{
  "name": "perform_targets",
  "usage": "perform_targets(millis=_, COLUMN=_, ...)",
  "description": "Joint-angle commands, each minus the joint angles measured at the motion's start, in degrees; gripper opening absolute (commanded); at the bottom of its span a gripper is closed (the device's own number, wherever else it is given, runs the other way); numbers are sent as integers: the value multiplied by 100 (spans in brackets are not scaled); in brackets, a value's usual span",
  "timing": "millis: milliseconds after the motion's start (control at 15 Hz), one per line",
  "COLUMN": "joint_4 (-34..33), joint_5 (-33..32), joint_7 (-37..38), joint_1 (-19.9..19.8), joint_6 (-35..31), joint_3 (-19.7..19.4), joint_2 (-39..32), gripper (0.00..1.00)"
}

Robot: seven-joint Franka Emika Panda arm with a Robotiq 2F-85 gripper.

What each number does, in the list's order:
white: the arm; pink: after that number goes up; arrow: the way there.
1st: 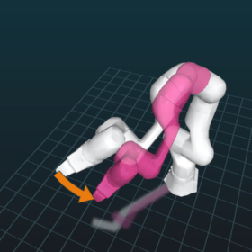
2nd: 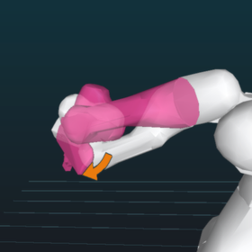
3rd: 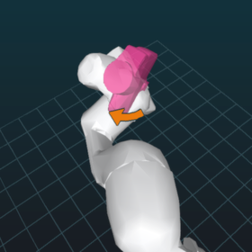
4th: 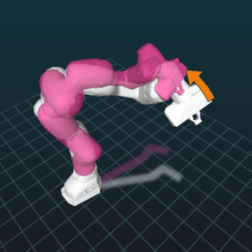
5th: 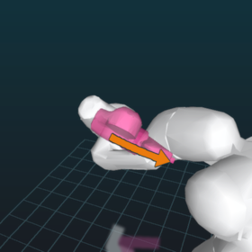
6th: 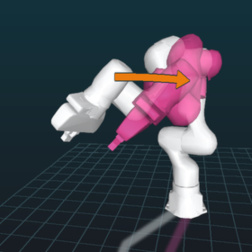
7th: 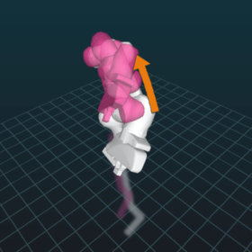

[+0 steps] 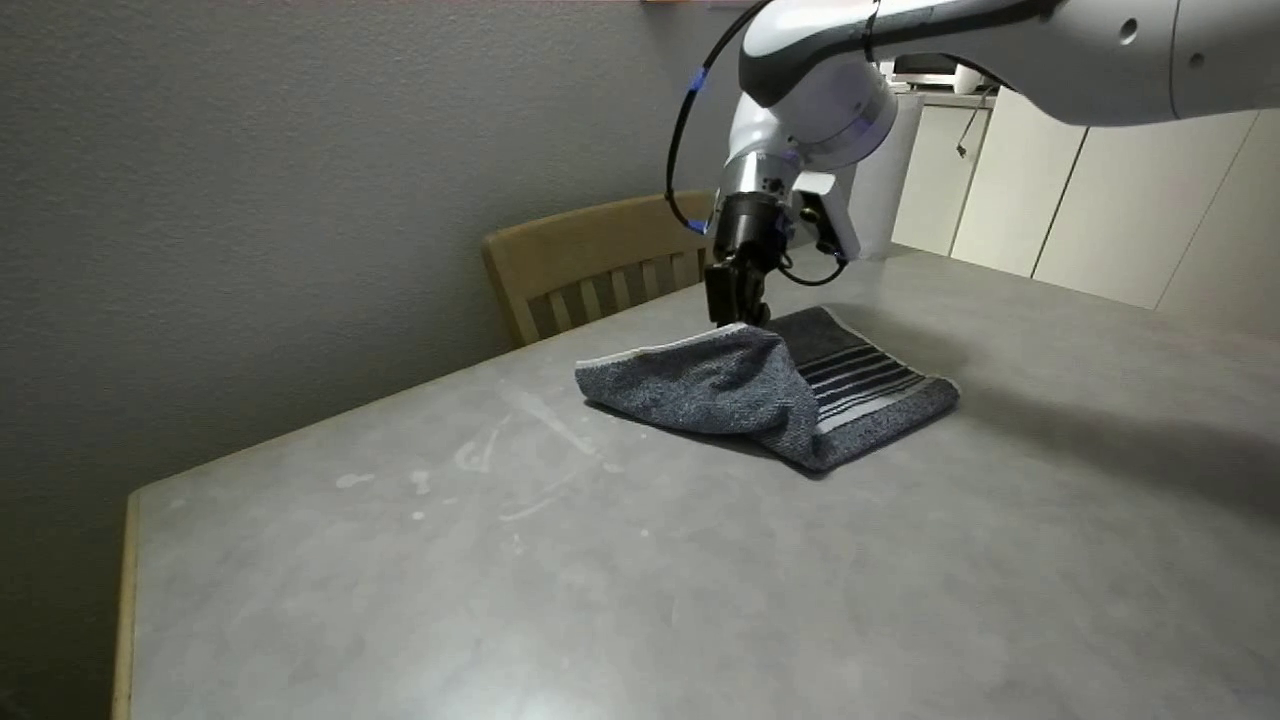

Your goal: Unfold the grey towel.

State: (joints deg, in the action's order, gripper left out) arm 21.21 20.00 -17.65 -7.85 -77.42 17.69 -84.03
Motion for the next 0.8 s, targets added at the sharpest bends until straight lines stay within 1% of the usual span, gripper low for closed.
perform_targets(millis=0, joint_4=1, joint_5=178, joint_7=-294, joint_1=-65, joint_6=300, joint_3=151, joint_2=22, gripper=0)
perform_targets(millis=200, joint_4=0, joint_5=207, joint_7=-422, joint_1=-16, joint_6=455, joint_3=193, joint_2=46, gripper=0)
perform_targets(millis=333, joint_4=9, joint_5=121, joint_7=-494, joint_1=103, joint_6=591, joint_3=150, joint_2=118, gripper=0)
perform_targets(millis=733, joint_4=17, joint_5=-182, joint_7=-526, joint_1=656, joint_6=1097, joint_3=-43, joint_2=399, gripper=0)
